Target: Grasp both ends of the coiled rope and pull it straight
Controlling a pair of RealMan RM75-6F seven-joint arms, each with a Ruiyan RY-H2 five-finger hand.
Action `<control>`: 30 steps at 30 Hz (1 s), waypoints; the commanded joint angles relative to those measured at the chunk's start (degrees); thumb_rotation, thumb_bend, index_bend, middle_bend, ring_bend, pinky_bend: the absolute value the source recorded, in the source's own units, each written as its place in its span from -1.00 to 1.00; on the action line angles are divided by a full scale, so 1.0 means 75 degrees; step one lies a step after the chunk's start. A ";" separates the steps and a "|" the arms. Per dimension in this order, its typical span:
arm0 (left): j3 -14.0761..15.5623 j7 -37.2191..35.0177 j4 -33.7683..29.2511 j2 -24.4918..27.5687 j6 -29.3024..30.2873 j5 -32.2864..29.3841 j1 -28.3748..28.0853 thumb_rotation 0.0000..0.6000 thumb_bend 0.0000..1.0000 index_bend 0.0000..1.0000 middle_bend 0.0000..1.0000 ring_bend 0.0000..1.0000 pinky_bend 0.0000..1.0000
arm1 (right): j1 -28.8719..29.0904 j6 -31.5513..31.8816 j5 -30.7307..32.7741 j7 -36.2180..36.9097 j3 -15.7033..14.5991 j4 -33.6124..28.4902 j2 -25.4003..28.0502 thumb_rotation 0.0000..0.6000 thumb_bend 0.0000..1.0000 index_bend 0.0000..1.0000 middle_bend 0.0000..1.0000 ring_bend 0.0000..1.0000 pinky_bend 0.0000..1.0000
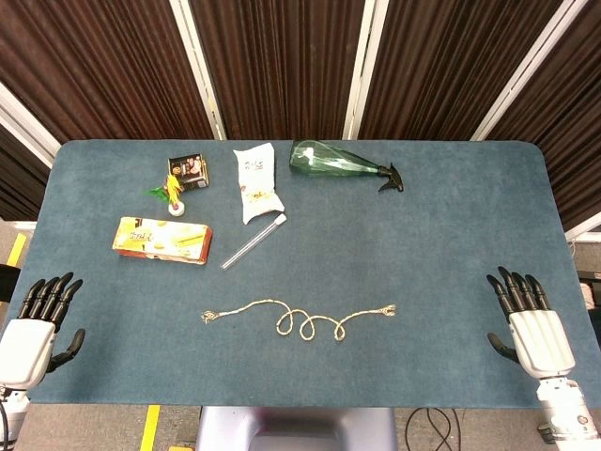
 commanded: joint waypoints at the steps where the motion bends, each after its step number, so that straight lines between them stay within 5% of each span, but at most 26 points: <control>1: 0.0026 0.0075 -0.0004 -0.0039 -0.0055 0.0042 -0.0037 1.00 -0.13 -1.00 -1.00 -1.00 -0.94 | -0.0003 0.0018 0.0008 0.0010 0.0017 0.0008 0.0000 1.00 -0.37 -1.00 -1.00 -1.00 -1.00; 8: 0.0193 -0.0330 0.0282 -0.0539 -0.0120 0.0805 -0.0391 1.00 -0.13 -1.00 -1.00 -1.00 -0.89 | -0.0066 0.0136 -0.0017 0.0025 0.0017 0.0045 0.0021 1.00 -0.37 -1.00 -1.00 -1.00 -1.00; 16: 0.0579 -0.1354 0.0602 -0.1489 -0.1569 0.1516 -0.1523 1.00 -0.13 -0.84 -0.92 -1.00 -0.76 | -0.0148 0.0284 -0.0159 0.0089 -0.0039 0.0019 0.0067 1.00 -0.37 -1.00 -1.00 -1.00 -1.00; 30: 0.0083 0.0866 0.0098 -0.2937 -0.2976 0.0210 -0.2070 1.00 -0.14 -0.43 -0.91 -1.00 -0.75 | -0.0136 0.0160 -0.0150 0.0012 -0.0076 0.0051 0.0059 1.00 -0.37 -1.00 -1.00 -1.00 -1.00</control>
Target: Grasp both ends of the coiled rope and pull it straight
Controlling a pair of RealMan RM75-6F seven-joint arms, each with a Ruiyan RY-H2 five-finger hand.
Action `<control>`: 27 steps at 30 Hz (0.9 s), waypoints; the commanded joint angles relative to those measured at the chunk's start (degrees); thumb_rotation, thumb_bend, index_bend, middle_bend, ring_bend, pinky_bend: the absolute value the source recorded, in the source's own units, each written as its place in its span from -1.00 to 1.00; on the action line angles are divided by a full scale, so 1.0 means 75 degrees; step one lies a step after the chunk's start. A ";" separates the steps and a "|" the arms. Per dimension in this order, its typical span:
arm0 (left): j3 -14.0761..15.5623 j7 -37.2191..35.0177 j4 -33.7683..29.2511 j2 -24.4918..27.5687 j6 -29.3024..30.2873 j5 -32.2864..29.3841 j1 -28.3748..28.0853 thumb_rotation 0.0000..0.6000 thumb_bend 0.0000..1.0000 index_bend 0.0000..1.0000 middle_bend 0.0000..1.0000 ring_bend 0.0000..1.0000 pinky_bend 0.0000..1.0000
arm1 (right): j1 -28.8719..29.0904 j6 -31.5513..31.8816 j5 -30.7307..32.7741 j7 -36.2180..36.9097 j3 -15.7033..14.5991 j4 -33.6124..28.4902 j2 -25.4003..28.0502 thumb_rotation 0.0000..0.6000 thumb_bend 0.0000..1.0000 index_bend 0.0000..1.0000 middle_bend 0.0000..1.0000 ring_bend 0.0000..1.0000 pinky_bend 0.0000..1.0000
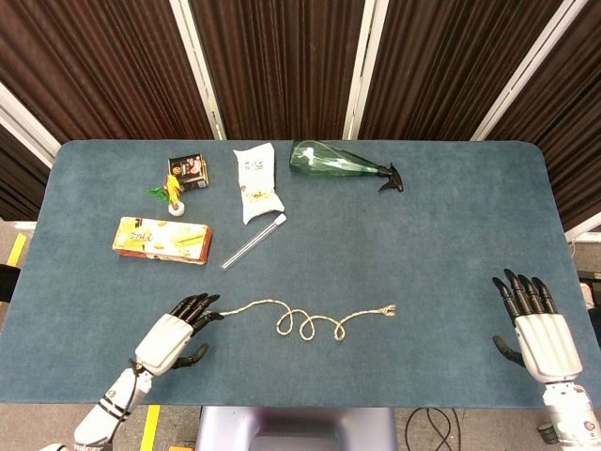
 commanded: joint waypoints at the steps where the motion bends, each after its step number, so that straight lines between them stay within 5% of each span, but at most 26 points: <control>1: -0.0191 0.0750 0.0009 -0.0568 -0.0170 -0.0330 -0.0122 1.00 -0.14 -0.39 -0.91 -1.00 -0.75 | 0.0001 -0.0018 -0.0016 -0.0012 -0.0017 -0.0009 0.0000 1.00 -0.37 -1.00 -1.00 -1.00 -1.00; 11: -0.0767 0.1537 0.1160 -0.1701 -0.0413 -0.1301 -0.0380 1.00 -0.14 -0.30 -0.88 -1.00 -0.74 | -0.0008 -0.0023 -0.0028 0.0043 -0.0024 -0.0039 0.0045 1.00 -0.37 -1.00 -1.00 -1.00 -1.00; 27: -0.0734 0.2574 0.1858 -0.2088 -0.0392 -0.1849 -0.0488 1.00 -0.15 -0.16 -0.83 -1.00 -0.74 | -0.0068 0.0104 -0.0063 0.0107 0.0004 -0.0006 0.0083 1.00 -0.38 -1.00 -1.00 -1.00 -1.00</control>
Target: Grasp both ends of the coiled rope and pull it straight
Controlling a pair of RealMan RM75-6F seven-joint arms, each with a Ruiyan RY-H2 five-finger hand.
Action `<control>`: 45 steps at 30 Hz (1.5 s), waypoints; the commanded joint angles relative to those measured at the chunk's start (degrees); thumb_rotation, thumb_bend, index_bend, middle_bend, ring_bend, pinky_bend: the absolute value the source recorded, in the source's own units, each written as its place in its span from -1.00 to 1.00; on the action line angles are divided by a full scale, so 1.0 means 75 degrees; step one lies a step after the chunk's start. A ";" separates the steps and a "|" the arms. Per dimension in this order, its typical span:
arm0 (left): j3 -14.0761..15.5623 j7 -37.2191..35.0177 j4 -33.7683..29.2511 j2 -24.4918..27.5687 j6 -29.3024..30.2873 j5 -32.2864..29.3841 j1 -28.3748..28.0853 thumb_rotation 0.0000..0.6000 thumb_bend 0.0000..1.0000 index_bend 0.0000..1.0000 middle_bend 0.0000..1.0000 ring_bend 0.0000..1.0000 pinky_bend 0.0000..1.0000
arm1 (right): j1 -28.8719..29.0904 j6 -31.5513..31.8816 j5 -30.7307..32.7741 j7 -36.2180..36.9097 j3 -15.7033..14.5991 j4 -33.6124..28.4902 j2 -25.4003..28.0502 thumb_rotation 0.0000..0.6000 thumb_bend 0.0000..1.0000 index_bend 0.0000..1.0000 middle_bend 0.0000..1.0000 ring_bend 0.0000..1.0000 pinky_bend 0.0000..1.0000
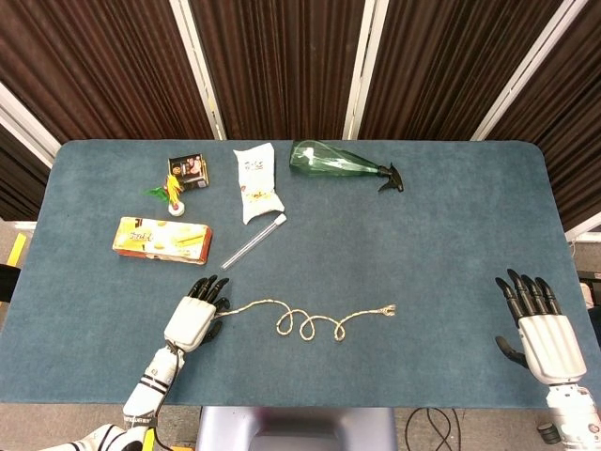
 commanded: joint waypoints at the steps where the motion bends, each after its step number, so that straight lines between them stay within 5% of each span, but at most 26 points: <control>1: 0.0016 0.0073 0.0142 -0.0078 0.0024 -0.0079 -0.0011 1.00 -0.15 -0.15 -0.82 -1.00 -0.74 | -0.0002 0.0001 0.0000 0.0000 0.0000 -0.0006 0.0004 1.00 -0.37 -1.00 -1.00 -1.00 -1.00; 45: 0.0287 -0.0007 0.0562 -0.0019 0.0452 -0.0078 -0.0072 1.00 -0.10 0.25 -0.71 -0.95 -0.70 | 0.0416 -0.0660 -0.0056 0.0128 0.0033 0.0460 -0.0357 1.00 -0.37 -0.99 -1.00 -1.00 -1.00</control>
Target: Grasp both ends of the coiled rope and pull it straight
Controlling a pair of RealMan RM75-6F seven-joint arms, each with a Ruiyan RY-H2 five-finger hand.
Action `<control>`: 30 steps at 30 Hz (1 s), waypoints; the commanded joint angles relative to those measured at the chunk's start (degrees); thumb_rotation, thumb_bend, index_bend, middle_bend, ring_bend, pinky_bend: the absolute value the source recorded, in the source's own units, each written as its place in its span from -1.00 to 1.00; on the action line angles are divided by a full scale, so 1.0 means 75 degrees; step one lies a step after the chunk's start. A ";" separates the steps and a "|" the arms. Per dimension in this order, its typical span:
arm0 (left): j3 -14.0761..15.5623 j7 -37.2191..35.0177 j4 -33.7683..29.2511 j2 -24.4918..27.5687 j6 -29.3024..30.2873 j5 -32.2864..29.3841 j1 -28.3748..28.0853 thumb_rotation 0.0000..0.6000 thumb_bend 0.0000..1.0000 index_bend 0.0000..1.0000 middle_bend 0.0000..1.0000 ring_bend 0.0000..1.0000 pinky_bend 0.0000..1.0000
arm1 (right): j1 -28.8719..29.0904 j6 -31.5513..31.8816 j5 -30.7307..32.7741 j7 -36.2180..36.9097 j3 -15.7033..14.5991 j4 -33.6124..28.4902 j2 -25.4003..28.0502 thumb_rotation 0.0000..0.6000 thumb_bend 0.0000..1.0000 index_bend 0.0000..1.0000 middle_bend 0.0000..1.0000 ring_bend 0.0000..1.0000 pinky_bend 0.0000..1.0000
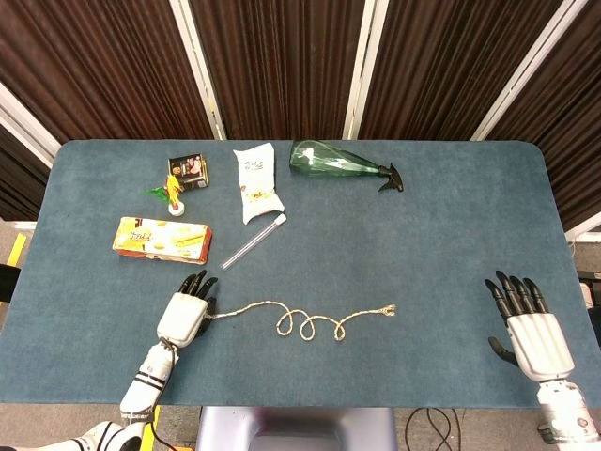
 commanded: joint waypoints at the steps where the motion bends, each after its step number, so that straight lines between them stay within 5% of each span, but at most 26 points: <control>1: 0.0114 -0.0063 -0.0115 0.0149 0.0072 0.0115 0.0042 1.00 -0.10 0.25 -0.71 -0.95 -0.70 | 0.0295 -0.0331 -0.0119 0.0310 0.0040 0.0378 -0.0237 1.00 -0.37 -0.97 -1.00 -1.00 -1.00; 9: 0.0120 -0.0212 -0.0260 0.0409 0.0169 0.0182 0.0062 1.00 -0.10 0.23 -0.72 -0.95 -0.70 | 0.1314 -0.1554 -0.0280 0.0095 0.0217 0.0821 -0.0821 1.00 -0.37 -0.21 -1.00 -1.00 -1.00; 16: 0.0106 -0.0350 -0.0277 0.0464 0.0220 0.0174 0.0090 1.00 -0.10 0.21 -0.72 -0.95 -0.70 | 0.1800 -0.2270 -0.0077 -0.0318 0.0324 0.0751 -0.1140 1.00 -0.37 -0.07 -1.00 -1.00 -1.00; 19: 0.0074 -0.0425 -0.0215 0.0518 0.0231 0.0111 0.0119 1.00 -0.10 0.19 -0.73 -0.95 -0.70 | 0.2261 -0.2913 0.0315 -0.0916 0.0546 0.0972 -0.1813 1.00 -0.37 -0.01 -1.00 -1.00 -1.00; 30: 0.0024 -0.0530 -0.0234 0.0617 0.0271 0.0115 0.0101 1.00 -0.10 0.19 -0.73 -0.95 -0.70 | 0.2622 -0.3140 0.0856 -0.1584 0.0598 0.1811 -0.2992 1.00 -0.35 0.19 -1.00 -1.00 -1.00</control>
